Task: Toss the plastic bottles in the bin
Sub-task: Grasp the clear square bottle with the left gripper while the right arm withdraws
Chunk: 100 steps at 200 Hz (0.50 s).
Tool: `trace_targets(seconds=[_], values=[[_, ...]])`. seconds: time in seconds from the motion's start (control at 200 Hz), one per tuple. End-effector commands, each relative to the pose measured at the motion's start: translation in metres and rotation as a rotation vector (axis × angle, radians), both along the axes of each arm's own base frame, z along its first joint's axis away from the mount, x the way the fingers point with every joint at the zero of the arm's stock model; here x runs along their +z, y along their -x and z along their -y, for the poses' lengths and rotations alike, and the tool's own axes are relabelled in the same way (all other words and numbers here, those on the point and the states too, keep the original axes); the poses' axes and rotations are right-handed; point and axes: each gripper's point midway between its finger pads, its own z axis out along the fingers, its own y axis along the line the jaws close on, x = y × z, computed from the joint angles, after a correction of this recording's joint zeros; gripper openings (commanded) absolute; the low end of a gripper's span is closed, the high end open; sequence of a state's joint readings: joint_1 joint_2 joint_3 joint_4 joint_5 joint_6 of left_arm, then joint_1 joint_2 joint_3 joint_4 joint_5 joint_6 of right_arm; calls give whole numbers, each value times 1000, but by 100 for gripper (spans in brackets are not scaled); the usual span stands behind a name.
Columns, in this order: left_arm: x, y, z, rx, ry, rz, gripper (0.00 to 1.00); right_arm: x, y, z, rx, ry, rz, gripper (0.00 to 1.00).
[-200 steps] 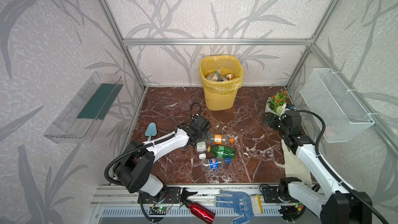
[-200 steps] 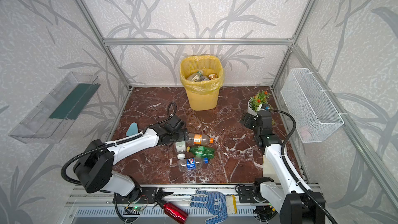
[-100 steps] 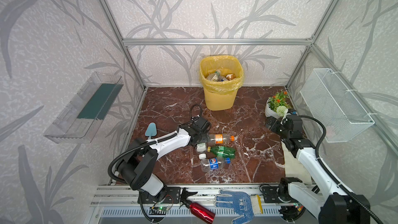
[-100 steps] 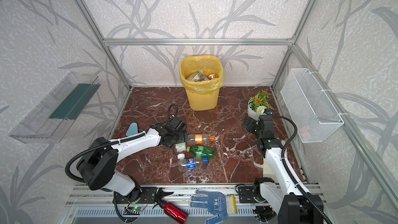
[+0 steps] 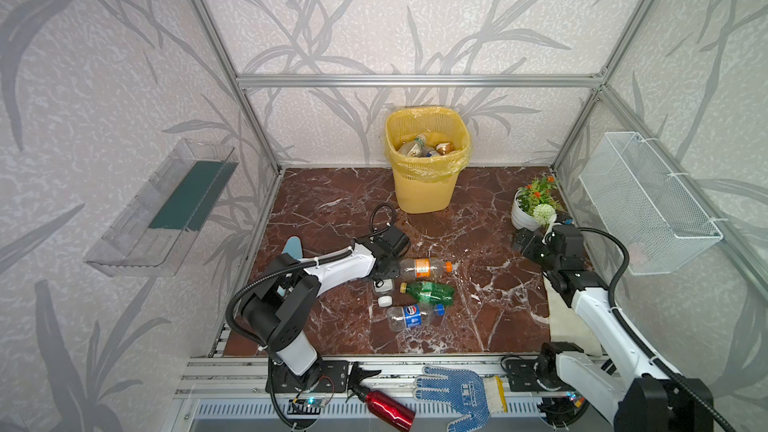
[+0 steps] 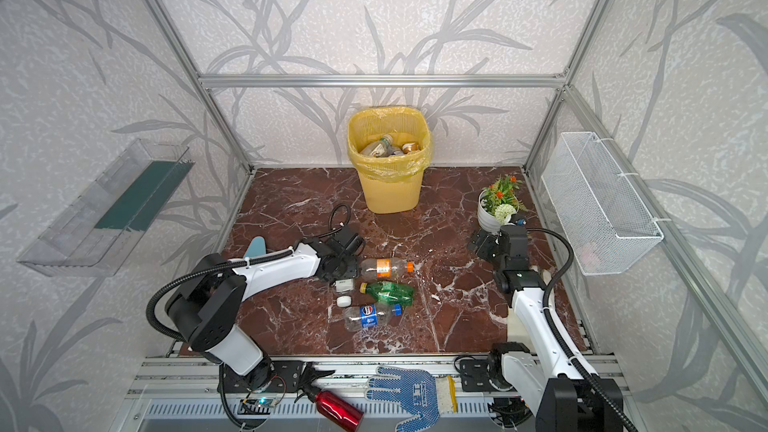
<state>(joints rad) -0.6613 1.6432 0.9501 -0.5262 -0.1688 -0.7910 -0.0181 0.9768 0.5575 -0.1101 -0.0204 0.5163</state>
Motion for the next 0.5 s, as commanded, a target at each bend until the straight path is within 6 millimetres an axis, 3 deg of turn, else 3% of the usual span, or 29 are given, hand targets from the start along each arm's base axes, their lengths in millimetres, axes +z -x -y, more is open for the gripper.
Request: trace_targets(seconds=[0.0, 0.19, 0.365, 0.495], values=[[18, -9, -19, 10, -65, 42, 66, 2, 4, 2, -12, -6, 7, 98], [24, -20, -45, 6, -91, 42, 64, 1, 6, 3, -18, -6, 2, 98], [13, -19, -47, -21, -62, -18, 67, -2, 7, 3, -21, -12, -5, 98], [6, -17, -50, -30, -63, -51, 75, -2, 7, 3, -21, -14, -5, 98]])
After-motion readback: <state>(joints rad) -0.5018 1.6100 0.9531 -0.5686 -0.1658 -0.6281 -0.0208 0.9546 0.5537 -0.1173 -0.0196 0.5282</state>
